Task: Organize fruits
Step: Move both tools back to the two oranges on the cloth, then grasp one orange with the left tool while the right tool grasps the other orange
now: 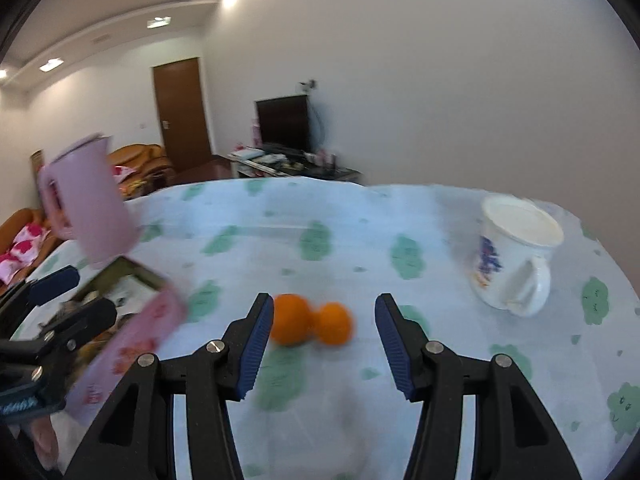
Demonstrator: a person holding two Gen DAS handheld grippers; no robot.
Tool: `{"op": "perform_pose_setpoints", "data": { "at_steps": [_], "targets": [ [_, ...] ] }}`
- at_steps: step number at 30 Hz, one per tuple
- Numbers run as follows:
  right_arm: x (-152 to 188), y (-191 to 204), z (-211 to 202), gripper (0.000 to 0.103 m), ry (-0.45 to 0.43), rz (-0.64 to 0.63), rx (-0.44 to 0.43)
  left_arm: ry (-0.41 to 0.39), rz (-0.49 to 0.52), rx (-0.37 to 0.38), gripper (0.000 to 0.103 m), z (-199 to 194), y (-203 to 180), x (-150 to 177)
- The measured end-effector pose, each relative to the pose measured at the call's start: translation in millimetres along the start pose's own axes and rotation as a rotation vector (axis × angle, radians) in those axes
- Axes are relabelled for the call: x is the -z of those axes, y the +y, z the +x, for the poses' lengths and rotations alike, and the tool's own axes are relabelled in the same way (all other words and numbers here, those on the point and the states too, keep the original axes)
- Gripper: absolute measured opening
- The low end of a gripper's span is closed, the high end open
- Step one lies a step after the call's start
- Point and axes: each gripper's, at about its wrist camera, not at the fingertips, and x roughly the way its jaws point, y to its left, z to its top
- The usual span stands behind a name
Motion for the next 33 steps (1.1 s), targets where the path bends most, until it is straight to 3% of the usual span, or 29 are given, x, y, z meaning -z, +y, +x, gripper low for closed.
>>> {"op": "perform_pose_setpoints", "data": {
  "at_steps": [2,10,16,20,25,28,30,33],
  "targets": [
    [-1.7,-11.4,13.9,0.055,0.028,0.012,0.034,0.032,0.002,-0.012,0.089,21.2,-15.0,-4.1],
    [-1.7,-23.2,58.4,0.055,0.122,0.09,-0.038,0.128,-0.061,-0.064,0.089,85.6,-19.1,-7.6],
    [7.3,-24.9,81.4,0.049,0.192,0.112,-0.1,0.114,-0.088,-0.071,0.089,92.8,-9.0,-3.7],
    [8.6,-22.4,86.3,0.035,0.213,0.11,-0.154,0.096,-0.045,-0.079,0.089,92.9,-16.9,-2.8],
    [10.7,-23.2,82.0,0.034,0.207,0.105,-0.162,0.063,-0.025,-0.075,0.089,88.3,-20.0,-4.2],
    [10.5,-29.2,74.0,0.034,0.177,0.109,-0.128,0.047,0.011,-0.055,0.089,84.2,-30.3,-4.7],
    [10.1,-31.1,64.3,0.034,0.143,0.072,-0.054,0.05,0.053,-0.033,0.088,84.6,-41.9,-4.6],
    [11.1,-37.7,56.6,0.034,0.122,0.064,-0.005,0.081,0.083,0.024,0.086,90.7,-55.3,-4.3]
  ]
}}
